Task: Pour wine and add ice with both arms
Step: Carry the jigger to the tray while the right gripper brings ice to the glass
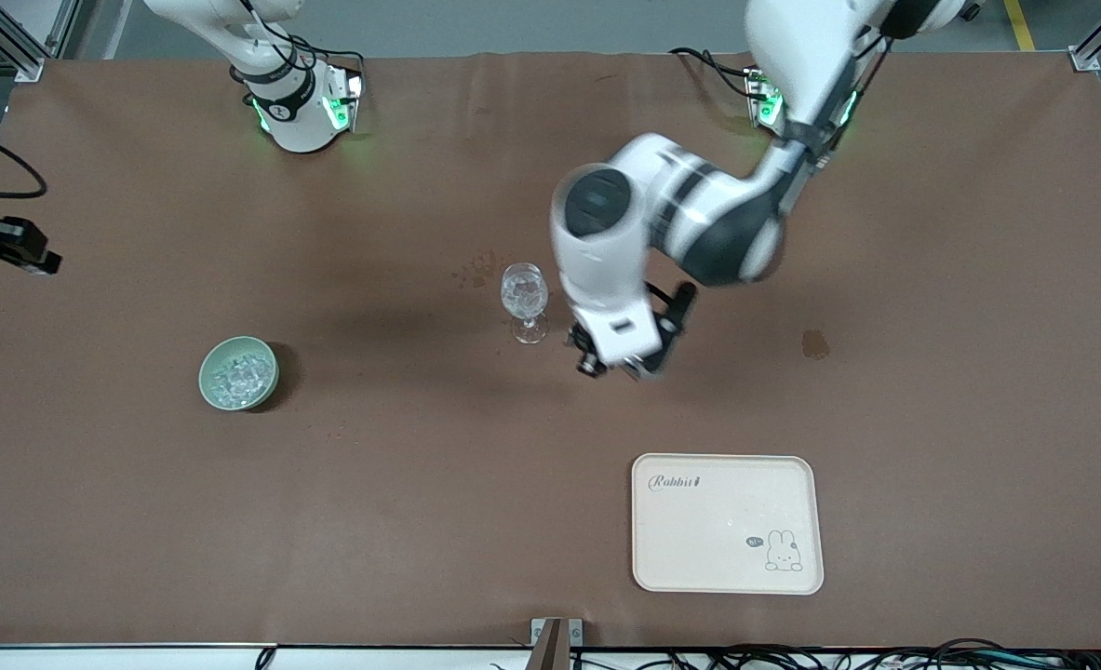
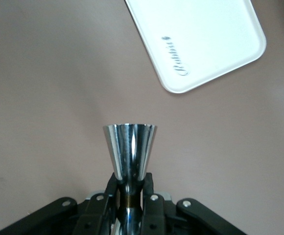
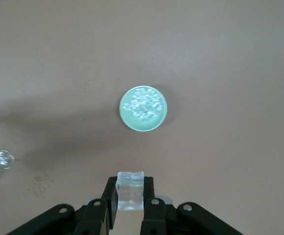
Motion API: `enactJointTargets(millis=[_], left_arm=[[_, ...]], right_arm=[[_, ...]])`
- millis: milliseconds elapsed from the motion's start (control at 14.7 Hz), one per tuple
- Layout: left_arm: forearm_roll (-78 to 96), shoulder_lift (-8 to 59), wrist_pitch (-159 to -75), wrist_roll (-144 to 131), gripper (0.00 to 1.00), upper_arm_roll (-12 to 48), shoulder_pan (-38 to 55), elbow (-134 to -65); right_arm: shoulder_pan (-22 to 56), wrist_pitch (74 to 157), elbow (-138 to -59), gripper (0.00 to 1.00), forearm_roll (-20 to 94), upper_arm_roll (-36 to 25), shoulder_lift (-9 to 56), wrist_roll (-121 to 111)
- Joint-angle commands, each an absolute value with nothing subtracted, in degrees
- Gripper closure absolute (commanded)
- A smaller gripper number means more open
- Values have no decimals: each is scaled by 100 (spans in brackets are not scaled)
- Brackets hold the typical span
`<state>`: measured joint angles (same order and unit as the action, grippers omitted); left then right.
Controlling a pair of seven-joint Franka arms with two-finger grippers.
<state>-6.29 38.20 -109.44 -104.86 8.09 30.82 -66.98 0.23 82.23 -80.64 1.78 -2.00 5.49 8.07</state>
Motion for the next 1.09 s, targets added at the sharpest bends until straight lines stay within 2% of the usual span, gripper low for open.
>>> enactJointTargets(millis=[0,272,477,681,1022], left_arm=[[506,3788,-11582,-9961,100,870,2367,-6688],[1728,4095,-12321,-8318,100,879,1426,-6706],[3674,4560,-12734,-6834,100,879,846,-6688],[5243,4877,-12744,-6390,100,844,467,-6723],[6378,5404,-12437,-5672,100,888,-210,-6732]], right_arm=[[141,8261,-8130,99,141,411,501,1947],[307,8752,-8139,99,97,1754,877,4292],[447,9218,-8156,99,53,2547,1308,5551],[1052,9640,-8165,99,-113,2566,1721,6360],[1853,10457,-8516,98,-491,2566,2214,7521]])
